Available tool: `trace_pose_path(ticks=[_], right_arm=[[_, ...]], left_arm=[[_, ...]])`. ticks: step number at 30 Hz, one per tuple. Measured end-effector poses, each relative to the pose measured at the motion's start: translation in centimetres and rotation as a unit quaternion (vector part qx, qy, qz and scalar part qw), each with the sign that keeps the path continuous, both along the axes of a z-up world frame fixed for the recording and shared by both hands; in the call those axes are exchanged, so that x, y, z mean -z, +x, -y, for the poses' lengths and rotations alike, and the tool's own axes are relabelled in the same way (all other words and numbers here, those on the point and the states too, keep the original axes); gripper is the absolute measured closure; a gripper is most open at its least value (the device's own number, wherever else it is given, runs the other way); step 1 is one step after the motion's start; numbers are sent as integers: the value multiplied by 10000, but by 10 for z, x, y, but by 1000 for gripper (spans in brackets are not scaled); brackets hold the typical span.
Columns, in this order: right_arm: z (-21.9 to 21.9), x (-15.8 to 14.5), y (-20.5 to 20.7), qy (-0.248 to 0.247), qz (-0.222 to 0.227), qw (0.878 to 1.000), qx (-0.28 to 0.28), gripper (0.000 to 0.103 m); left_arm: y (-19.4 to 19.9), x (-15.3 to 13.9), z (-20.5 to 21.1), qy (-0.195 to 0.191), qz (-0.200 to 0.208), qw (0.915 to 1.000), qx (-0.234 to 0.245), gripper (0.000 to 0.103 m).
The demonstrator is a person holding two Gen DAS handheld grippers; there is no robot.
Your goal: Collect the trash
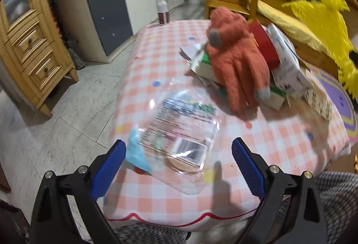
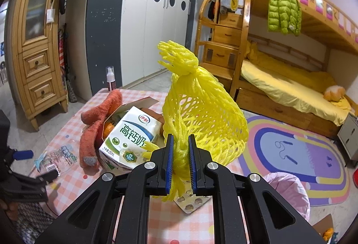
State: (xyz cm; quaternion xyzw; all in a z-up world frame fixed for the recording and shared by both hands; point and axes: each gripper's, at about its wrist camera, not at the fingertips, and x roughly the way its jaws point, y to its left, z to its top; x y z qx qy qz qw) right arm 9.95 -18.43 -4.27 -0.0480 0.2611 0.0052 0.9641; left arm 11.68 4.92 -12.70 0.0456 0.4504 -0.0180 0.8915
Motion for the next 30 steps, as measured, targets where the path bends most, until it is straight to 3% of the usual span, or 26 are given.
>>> trace_pose_path(ticks=[9,12,14,16,19,22,30], right_arm=[[-1,3,4,46,-92,9999,-64,90],[-1,4,5,72,-118,9999,-83,90],[-2,4,6,81,-126,9998,-99,90],[-3,5,4,67,-129,9998,-112,90],[-2,5,3,80,-125,9998,-113,90],[-3,5,2,102,-108,9998,-123,90],[-3,3,-4,146,-74,9997,-173,90]], left_arm=[[4,18,10,209,-185,9992,284,15],[3,18,7,-151,-238,9985,467,32],[2,18,8,-146,-191,9983,526,41],[-4,16,12,-93,-127,9978,647,62],[-10,15,18,-6,-69,9967,803,85],[-15,13,22,-27,-25,9957,926,103],[-41,-20,23,35,406,9927,1133,103]])
